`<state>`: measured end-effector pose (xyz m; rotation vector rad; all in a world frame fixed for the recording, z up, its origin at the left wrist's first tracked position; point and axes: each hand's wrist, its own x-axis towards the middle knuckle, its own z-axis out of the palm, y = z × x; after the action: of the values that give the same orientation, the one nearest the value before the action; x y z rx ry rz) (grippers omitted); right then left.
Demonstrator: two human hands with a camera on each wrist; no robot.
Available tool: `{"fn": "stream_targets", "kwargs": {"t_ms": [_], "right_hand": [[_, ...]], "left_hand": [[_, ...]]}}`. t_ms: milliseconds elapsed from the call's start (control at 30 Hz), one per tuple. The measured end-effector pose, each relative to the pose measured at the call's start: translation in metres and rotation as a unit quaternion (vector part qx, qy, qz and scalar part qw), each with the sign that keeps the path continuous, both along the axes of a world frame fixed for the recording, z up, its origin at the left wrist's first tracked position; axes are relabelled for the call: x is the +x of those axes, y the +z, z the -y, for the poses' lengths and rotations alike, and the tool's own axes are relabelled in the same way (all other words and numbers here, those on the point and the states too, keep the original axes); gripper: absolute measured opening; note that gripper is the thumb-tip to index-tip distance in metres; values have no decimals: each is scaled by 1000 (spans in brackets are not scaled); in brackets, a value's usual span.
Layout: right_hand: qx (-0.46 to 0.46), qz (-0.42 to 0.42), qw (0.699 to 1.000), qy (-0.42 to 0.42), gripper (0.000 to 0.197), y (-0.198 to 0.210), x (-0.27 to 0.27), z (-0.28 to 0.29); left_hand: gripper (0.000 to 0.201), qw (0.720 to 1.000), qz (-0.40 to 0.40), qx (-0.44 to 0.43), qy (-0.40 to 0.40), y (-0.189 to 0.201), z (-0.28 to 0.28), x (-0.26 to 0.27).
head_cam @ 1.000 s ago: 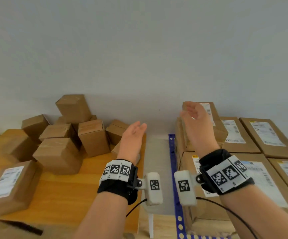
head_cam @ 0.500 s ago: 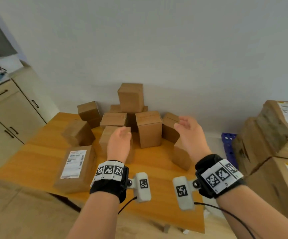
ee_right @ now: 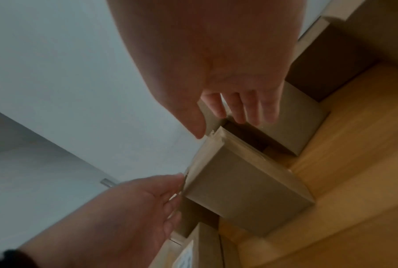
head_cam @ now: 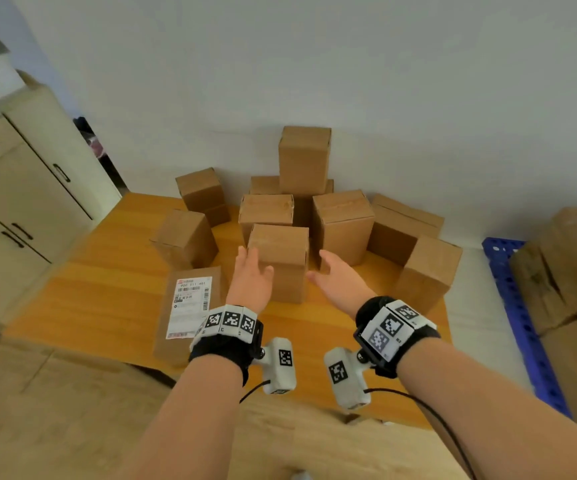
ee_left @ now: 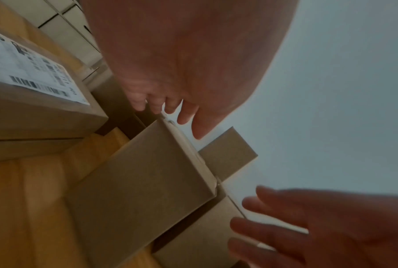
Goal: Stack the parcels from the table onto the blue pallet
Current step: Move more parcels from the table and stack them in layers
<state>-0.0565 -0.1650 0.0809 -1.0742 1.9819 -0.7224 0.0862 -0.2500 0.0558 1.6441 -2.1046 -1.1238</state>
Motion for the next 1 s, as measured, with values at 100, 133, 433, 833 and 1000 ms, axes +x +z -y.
{"fn": "stream_targets", "kwargs": {"t_ms": [100, 133, 433, 833, 1000], "right_hand": [[13, -16, 1000, 23, 61, -3, 10, 8], [15, -17, 999, 29, 58, -3, 12, 9], [1, 46, 997, -58, 63, -29, 17, 8], [39, 65, 987, -144, 78, -66, 20, -39], [118, 74, 984, -113, 88, -82, 29, -56]], "left_hand": [[56, 1000, 13, -4, -12, -8, -1, 3], [55, 1000, 8, -10, -13, -9, -1, 4], [37, 990, -92, -86, 59, -20, -23, 20], [69, 981, -118, 21, 153, -55, -62, 37], [56, 983, -37, 104, 145, -68, -77, 43]]}}
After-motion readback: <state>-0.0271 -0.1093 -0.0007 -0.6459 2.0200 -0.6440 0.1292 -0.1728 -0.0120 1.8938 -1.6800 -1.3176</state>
